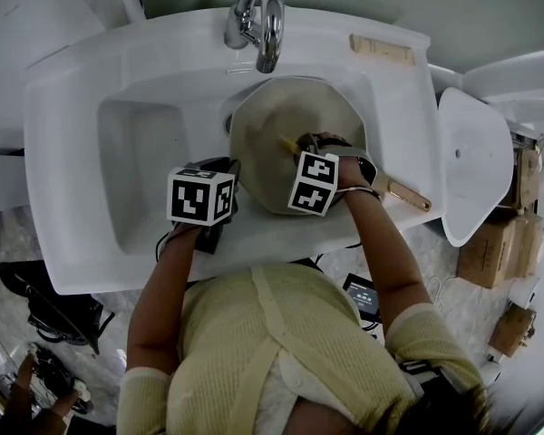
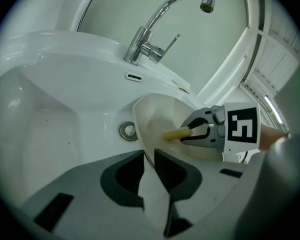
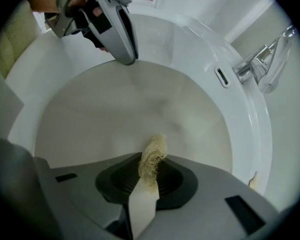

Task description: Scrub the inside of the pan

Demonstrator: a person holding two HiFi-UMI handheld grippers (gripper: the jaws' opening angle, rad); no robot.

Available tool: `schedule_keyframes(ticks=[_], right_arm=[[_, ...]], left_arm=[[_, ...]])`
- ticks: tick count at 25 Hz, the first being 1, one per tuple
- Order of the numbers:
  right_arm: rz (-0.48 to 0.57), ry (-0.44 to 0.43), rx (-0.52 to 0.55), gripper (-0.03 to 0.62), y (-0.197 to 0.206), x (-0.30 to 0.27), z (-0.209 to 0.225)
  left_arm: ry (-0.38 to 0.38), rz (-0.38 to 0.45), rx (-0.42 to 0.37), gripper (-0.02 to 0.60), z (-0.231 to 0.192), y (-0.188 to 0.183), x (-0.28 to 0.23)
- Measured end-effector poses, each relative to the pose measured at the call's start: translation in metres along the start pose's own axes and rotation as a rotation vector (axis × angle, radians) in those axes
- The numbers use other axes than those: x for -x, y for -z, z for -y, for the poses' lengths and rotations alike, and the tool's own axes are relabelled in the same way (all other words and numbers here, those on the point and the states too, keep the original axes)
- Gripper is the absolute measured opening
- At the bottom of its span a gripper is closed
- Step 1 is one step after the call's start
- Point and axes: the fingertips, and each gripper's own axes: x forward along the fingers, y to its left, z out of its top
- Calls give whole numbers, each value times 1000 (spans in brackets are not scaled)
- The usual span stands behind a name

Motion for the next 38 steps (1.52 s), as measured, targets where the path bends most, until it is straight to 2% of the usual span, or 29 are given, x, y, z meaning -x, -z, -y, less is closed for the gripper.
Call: schedule_keyframes(ticks=[14,26,38], right_arm=[[44,-154,73,83,-12,15,-43],[54,-238,98,83,-17,24,-70],[61,-144,31,83,-11,34,-57]], left_arm=[[2,11,-1,103,1,0,3],[-1,20,-20,103,3,3,9],[-4,-11,-74,103,-3,6,29]])
